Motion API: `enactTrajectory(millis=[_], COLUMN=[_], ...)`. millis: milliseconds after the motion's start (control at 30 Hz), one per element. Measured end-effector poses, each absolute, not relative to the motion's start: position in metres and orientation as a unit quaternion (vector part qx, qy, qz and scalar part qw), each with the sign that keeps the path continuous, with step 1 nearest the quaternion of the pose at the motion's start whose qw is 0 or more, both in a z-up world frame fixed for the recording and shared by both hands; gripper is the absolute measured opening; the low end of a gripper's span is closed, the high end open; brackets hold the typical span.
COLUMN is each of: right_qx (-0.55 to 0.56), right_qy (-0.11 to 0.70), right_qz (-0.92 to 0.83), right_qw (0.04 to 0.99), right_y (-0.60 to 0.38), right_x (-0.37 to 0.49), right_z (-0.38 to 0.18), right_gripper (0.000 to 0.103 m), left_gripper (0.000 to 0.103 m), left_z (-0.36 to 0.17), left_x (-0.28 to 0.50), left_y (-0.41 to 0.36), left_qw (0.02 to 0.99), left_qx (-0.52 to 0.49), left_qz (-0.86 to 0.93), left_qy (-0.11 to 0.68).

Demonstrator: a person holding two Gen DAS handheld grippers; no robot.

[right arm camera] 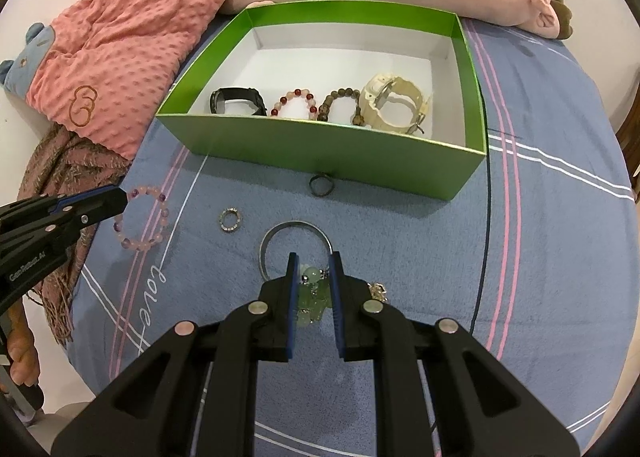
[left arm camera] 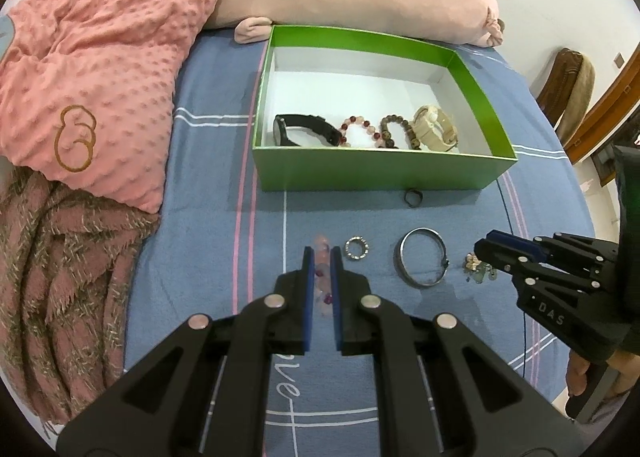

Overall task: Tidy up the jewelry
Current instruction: 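Lift the jade pendant with the right gripper while the left lifts the pink bracelet, then carry the pendant and pink bracelet into the green box and open both grippers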

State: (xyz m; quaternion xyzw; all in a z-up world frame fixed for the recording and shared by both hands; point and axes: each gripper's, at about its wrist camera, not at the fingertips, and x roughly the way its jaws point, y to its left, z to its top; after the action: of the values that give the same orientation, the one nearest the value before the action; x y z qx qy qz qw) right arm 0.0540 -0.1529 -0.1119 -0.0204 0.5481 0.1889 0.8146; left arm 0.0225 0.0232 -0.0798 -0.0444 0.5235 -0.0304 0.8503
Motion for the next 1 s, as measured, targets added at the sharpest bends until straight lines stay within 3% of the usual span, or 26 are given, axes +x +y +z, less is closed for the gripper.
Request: enactTrajectory(millis=[267, 733, 1000], right_qx=[-0.015, 0.007, 0.007], right_qy=[0.538, 0.448, 0.474], right_qz=[0.192, 0.205, 0.221], right_qw=[0.820, 0.870, 0.852], right_y=[-0.152, -0.163, -0.141], right_x=[0.056, 0.127, 0.201], right_z=[-0.099, -0.013, -0.050], right_gripper=[0.015, 0.015, 0.015], left_gripper=[0.008, 0.008, 0.008], left_z=[-0.059, 0.011, -0.035], left_x=[0.030, 0.107, 0.179], left_y=[0.022, 0.004, -0.001], left_qw=[0.855, 0.889, 0.868], left_qx=[-0.052, -0.022, -0.047], left_qz=[-0.044, -0.067, -0.078], left_qy=[0.514, 0.453, 0.487])
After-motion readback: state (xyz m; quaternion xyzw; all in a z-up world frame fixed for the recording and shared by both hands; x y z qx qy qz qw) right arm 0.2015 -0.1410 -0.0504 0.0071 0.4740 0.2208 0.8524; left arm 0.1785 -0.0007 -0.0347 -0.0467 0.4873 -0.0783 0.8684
